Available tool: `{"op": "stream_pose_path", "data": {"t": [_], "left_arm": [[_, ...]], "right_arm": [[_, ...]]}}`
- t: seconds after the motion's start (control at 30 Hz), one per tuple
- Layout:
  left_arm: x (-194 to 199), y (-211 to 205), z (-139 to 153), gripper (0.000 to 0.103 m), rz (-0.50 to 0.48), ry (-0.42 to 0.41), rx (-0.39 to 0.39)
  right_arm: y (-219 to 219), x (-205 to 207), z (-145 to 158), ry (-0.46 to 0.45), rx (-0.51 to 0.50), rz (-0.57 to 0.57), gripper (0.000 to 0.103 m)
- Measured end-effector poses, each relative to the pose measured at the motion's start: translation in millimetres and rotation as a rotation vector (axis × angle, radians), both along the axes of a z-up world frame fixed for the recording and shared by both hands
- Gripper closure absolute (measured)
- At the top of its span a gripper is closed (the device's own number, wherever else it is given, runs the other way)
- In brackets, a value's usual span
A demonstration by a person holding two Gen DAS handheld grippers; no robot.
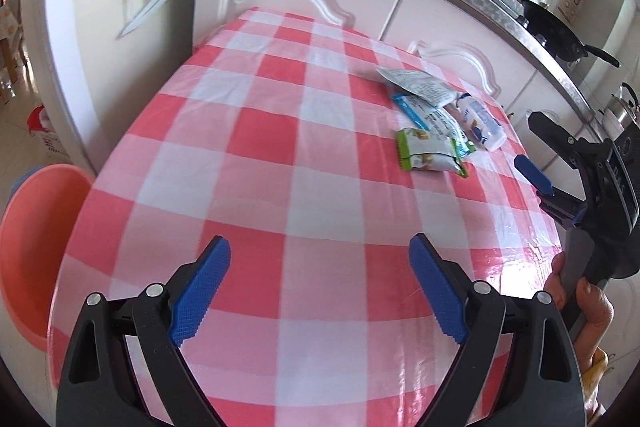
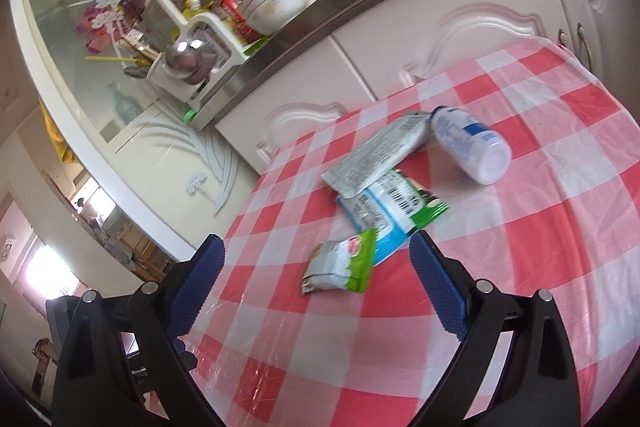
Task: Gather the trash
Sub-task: 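Move both open grippers back over the table toward the snack packets and bottle, then grasp the green snack packet with the left gripper while the right gripper grasps the white bottle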
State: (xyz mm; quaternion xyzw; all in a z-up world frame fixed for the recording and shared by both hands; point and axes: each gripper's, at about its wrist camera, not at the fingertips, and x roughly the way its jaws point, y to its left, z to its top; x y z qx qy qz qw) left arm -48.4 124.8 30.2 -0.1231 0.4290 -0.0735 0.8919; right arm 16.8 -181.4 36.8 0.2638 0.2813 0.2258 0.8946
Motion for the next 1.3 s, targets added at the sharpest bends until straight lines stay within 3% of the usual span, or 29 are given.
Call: {"op": "stream_pose_path", "data": {"t": [0.53,0.8,1.03,1.3], "left_arm": [[43,-75,-1,0.013,-0.153,-0.036,-0.046],[75,-102,-4,0.013,-0.191,-0.042,-0.054],[98,-116,-14,0.013,-0.191,-0.028,-0.044],[110,-121,-19,0.013,-0.19,-0.039,-0.046]], "right_arm": [[-67,34,-5,0.05,-0.005,-0.15,0.009],[-68,66,-4,0.108,-0.055,-0.151,0.009],[-58,83,-11,0.141,-0.169,-0.178,0.009],[-59,93,-20,0.151,-0.165,-0.175,0.013]]}}
